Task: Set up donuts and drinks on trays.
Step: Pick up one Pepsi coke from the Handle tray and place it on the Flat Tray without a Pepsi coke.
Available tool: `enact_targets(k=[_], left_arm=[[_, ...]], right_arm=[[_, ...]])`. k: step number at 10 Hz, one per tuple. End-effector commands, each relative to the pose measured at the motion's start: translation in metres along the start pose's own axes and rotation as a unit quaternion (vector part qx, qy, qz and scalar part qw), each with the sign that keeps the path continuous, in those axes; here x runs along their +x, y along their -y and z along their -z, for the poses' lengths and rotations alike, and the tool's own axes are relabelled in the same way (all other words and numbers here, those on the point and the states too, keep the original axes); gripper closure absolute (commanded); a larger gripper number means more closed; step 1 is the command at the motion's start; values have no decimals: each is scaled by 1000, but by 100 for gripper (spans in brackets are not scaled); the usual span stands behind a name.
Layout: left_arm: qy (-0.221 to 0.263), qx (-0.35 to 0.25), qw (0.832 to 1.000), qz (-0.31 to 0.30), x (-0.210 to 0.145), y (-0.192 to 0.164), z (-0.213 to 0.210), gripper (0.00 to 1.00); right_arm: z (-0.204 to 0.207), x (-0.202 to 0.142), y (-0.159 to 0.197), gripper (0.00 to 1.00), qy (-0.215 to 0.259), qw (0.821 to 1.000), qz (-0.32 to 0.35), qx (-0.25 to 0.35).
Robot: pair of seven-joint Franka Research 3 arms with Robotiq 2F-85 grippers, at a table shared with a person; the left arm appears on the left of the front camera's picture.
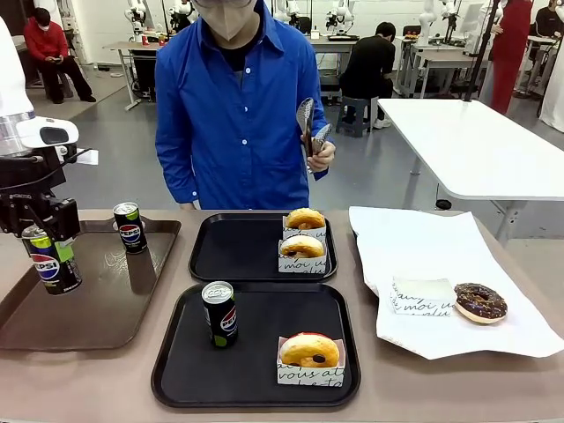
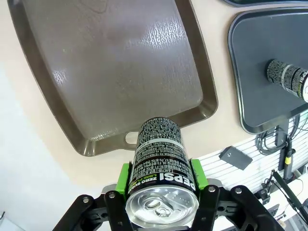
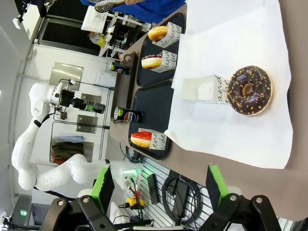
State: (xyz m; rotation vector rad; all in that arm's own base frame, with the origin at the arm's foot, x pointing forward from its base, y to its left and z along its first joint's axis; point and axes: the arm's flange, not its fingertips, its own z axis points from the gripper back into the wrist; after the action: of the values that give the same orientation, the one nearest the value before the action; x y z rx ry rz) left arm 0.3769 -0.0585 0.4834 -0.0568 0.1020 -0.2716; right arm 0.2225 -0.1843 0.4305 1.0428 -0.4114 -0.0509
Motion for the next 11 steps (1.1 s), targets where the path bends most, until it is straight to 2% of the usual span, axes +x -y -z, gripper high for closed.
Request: enact_targets(k=[1, 4, 6, 11], left_arm=[[0, 0, 1000, 0, 1, 1, -4, 42], [12, -10, 1000, 8, 9, 7, -5, 42], [43, -24, 999, 1, 28, 28, -17, 42], [60, -27, 998, 16, 81, 79, -16, 42]], right_arm=[[0, 0, 0, 0, 0, 1000, -3, 5], [0, 0, 0, 0, 0, 1000, -3, 5], [0, 0, 0, 0, 0, 1000, -3, 5], [0, 0, 0, 0, 0, 1000, -3, 5]])
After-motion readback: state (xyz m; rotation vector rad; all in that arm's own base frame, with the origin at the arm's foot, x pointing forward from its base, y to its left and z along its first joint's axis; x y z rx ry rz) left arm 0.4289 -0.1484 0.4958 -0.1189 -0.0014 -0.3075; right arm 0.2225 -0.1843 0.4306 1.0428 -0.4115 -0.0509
